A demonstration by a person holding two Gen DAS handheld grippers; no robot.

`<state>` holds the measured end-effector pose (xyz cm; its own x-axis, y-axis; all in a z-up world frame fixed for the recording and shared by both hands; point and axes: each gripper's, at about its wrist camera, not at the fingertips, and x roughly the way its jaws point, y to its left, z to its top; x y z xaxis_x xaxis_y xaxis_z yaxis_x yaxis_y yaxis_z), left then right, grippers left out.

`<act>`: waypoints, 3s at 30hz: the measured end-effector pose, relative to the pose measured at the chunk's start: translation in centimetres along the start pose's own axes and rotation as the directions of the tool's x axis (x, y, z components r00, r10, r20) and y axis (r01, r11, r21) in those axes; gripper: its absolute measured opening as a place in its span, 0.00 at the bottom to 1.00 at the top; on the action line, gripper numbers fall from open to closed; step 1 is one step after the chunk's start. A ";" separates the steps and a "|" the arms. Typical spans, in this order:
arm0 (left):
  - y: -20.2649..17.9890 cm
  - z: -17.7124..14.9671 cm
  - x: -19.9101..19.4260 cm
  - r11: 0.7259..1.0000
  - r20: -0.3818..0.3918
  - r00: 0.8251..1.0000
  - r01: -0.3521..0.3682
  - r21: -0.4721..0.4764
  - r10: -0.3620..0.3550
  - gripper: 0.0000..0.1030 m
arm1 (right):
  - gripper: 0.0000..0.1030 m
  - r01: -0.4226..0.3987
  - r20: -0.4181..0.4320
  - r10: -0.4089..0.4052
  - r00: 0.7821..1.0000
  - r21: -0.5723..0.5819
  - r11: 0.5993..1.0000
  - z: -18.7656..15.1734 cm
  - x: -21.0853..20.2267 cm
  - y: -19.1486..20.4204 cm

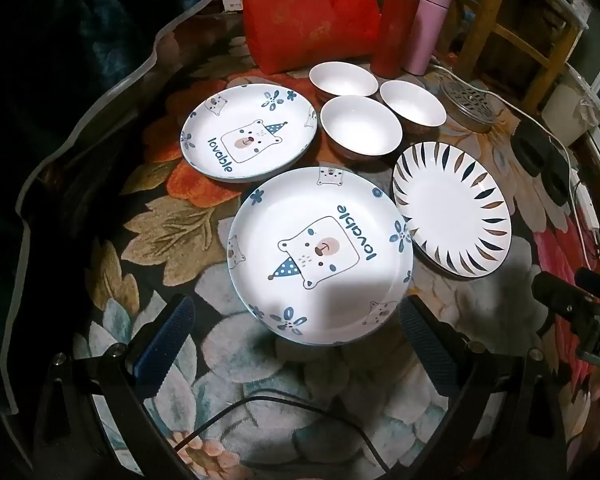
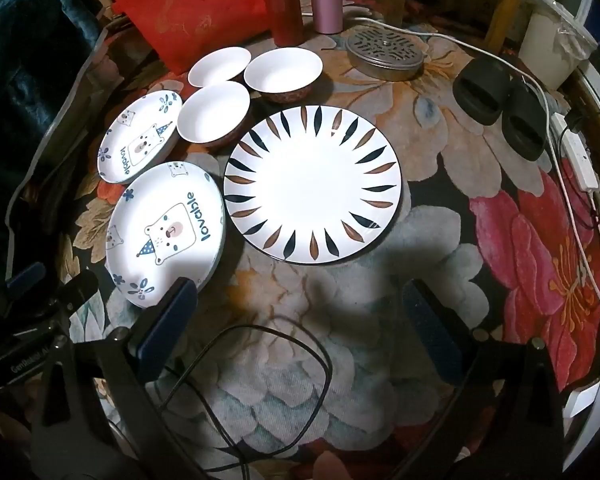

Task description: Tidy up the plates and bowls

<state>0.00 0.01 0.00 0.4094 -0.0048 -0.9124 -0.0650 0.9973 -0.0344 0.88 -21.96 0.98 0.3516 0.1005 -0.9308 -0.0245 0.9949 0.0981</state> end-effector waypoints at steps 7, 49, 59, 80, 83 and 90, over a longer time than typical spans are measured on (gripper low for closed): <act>0.0 0.0 0.0 1.000 -0.002 1.000 -0.001 0.000 0.001 1.00 | 1.00 0.002 -0.001 -0.002 1.000 -0.001 1.000 0.0 0.0 0.0; 0.0 0.0 0.0 1.000 -0.004 1.000 0.003 -0.003 -0.003 1.00 | 1.00 -0.001 -0.001 0.001 1.000 0.001 1.000 -0.1 0.2 0.1; 0.0 0.0 0.0 1.000 -0.004 1.000 0.003 -0.003 -0.003 1.00 | 1.00 -0.003 -0.002 0.003 1.000 0.001 1.000 -0.2 0.3 0.2; -2.6 2.3 2.7 0.994 -0.002 1.000 0.010 0.107 -0.010 1.00 | 1.00 0.005 -0.004 -0.005 1.000 0.058 0.998 0.4 1.6 -2.1; -3.9 3.9 3.8 0.988 0.003 1.000 0.025 0.149 -0.026 1.00 | 1.00 0.010 -0.006 -0.010 1.000 0.102 0.995 0.8 2.6 -4.1; -7.3 6.7 6.7 0.961 -0.021 0.990 0.138 0.240 -0.137 1.00 | 1.00 -0.007 0.008 0.005 1.000 0.187 0.982 2.0 5.0 -8.4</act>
<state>9.34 -6.78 -3.08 0.3956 -0.1433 -0.9071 0.2123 0.9753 -0.0615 4.75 -29.84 -3.79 0.3593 0.1054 -0.9272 0.1484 0.9745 0.1683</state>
